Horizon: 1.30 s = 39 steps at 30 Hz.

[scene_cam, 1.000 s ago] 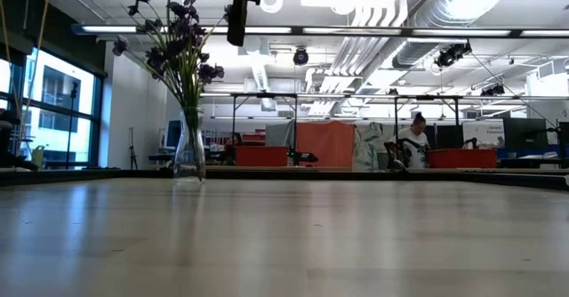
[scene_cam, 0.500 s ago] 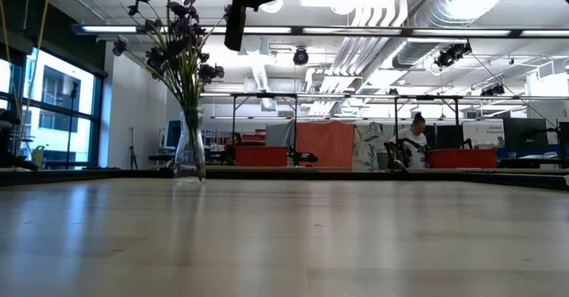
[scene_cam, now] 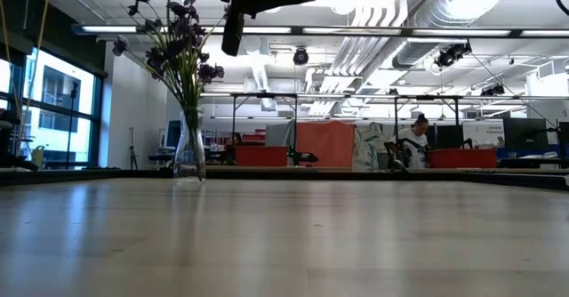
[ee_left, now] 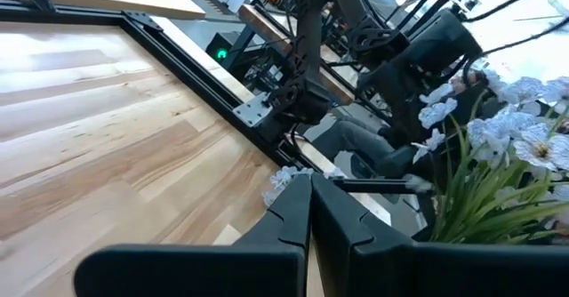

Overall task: Sort flowers into vase by color
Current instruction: Put the white flowers into the red vase

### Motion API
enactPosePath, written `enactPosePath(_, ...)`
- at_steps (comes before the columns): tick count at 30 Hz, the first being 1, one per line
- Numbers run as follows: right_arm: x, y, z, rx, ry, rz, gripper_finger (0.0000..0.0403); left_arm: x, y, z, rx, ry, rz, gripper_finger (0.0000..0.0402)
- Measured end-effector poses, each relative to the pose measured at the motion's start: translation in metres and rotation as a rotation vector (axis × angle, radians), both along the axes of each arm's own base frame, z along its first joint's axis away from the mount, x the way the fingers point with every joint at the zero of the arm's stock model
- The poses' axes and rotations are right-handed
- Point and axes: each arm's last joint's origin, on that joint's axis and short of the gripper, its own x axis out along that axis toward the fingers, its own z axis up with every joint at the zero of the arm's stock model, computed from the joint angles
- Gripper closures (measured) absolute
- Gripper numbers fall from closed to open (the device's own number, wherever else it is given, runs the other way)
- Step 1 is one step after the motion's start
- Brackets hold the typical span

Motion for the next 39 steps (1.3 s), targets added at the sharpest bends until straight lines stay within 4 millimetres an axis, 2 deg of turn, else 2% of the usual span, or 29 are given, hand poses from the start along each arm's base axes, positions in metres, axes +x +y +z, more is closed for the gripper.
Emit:
enactPosePath(10, -0.008, -0.009, 0.043, 0.324, -0.284, -0.003, 0.0187, 0.001, 0.004, -0.001, 0.002, 0.009, 0.010, 0.0401)
enactPosePath(16, -0.015, -0.020, 0.057, 0.407, -0.442, -0.099, 0.0187, 0.001, 0.004, -0.002, 0.004, 0.020, 0.008, 0.0401)
enactPosePath(21, -0.018, -0.031, 0.069, 0.425, -0.643, -0.327, 0.0187, 0.001, 0.007, -0.002, 0.004, 0.020, 0.017, 0.0401)
enactPosePath(24, -0.019, -0.043, 0.079, 0.434, -0.783, -0.587, 0.0187, 0.002, 0.010, -0.002, 0.004, 0.019, 0.026, 0.0401)
enactPosePath(27, -0.022, -0.055, 0.091, 0.453, -0.839, -0.816, 0.0187, 0.002, 0.013, -0.002, -0.019, 0.013, 0.039, 0.0401)
enactPosePath(29, -0.023, -0.062, 0.104, 0.402, -0.879, -0.926, 0.0187, 0.003, 0.016, -0.002, -0.059, 0.002, 0.053, 0.0401)
enactPosePath(32, -0.021, -0.068, 0.123, 0.195, -0.864, -1.097, 0.0187, 0.004, 0.022, -0.002, -0.107, -0.011, 0.077, 0.0401)
enactPosePath(36, -0.017, -0.079, 0.142, -0.208, -0.638, -1.390, 0.0187, 0.006, 0.034, -0.002, -0.088, -0.001, 0.062, 0.0401)
enactPosePath(39, -0.024, -0.094, 0.152, -0.335, -0.414, -1.630, 0.0187, 0.008, 0.045, -0.002, -0.061, 0.016, -0.008, 0.0401)
